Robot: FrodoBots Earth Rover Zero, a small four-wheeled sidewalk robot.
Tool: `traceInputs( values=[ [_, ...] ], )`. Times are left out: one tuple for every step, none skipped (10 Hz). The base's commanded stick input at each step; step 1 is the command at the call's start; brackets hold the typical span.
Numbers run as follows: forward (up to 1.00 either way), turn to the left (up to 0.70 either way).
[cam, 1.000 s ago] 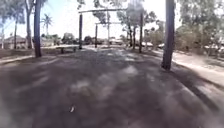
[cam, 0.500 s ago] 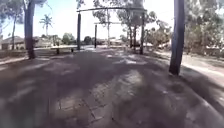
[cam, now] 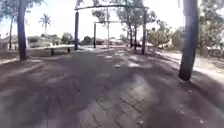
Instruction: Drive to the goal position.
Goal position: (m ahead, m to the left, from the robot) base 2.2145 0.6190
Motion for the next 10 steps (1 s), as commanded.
traceInputs(
  values=[
    [1.0, 0.0],
    [1.0, 0.07],
    [1.0, 0.18],
    [1.0, 0.28],
    [1.0, 0.39],
    [1.0, 0.0],
    [1.0, 0.0],
    [1.0, 0.0],
    [1.0, 0.0],
    [1.0, 0.0]
  ],
)
